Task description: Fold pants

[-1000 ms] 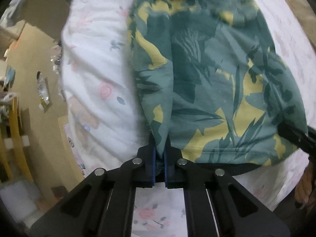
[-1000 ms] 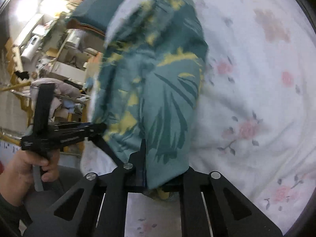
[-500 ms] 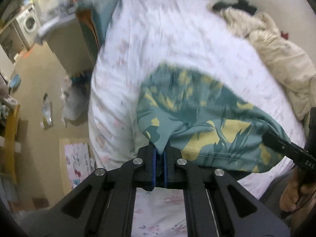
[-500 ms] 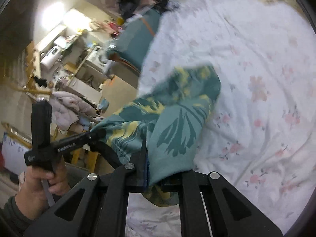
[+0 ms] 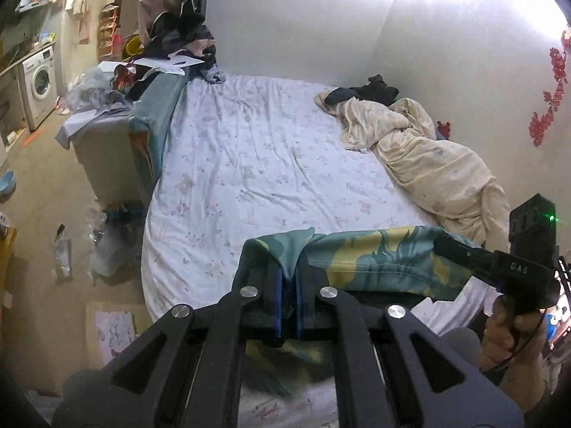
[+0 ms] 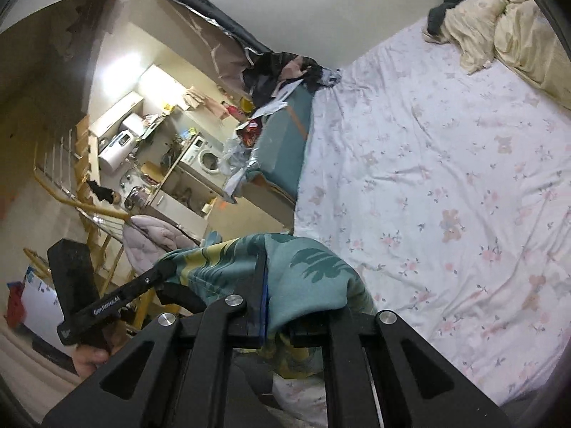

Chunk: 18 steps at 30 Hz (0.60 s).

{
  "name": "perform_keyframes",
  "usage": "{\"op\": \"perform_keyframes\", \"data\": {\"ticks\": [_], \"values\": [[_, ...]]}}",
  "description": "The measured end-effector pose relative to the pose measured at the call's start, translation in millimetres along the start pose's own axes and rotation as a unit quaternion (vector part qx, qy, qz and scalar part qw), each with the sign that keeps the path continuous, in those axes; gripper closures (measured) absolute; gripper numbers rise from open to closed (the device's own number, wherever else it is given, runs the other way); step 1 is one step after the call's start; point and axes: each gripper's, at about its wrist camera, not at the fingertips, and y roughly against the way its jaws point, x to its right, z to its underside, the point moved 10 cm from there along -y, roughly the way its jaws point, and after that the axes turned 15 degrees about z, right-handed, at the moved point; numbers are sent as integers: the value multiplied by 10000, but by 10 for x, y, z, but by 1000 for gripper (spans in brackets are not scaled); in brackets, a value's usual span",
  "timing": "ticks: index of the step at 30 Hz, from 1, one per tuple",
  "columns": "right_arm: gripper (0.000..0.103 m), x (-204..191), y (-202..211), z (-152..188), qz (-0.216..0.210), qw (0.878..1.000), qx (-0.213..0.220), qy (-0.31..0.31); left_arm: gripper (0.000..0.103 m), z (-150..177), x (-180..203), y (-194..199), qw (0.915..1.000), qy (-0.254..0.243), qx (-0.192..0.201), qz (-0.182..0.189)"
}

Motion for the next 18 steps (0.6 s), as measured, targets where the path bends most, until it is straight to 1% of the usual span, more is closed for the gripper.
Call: {"op": "perform_keyframes", "data": {"ticks": [3,5,7,8,11,13,14,15,16,17,18], "values": [[95,92,-196,-114,254,9995,-198,-74,100,-89,-98,-237,9999,103,-99,-88],[95,127,-320,-248,398,9991,-154,-64,100,-216,-129,-386,9999,90,-12,-68],[95,141,-357,-410,392,9992,-5,-73,100,-356,-121,-415,9997,-16,217,-61],[95,134,-336,-527,341,9993,169,-48,100,-431,-100,-419,9995,-31,327,14],[95,105,-207,-685,201,9984,521,20,100,-471,-68,-420,9988,-44,454,199],[95,117,-161,-671,216,9979,595,134,99,-391,-86,-461,9986,-75,442,293],[95,142,-161,-619,257,9979,570,191,99,-277,-133,-521,9987,-15,360,362],[95,186,-173,-544,286,9980,520,212,99,-195,-164,-559,9982,119,315,503],[95,240,-203,-465,303,9983,447,199,99,-51,-205,-621,9963,359,236,739],[95,337,-254,-325,365,9987,325,145,99,123,-251,-707,9945,536,57,895],[95,440,-324,-168,425,9989,193,107,99,400,-336,-836,9941,629,-252,843]]}}
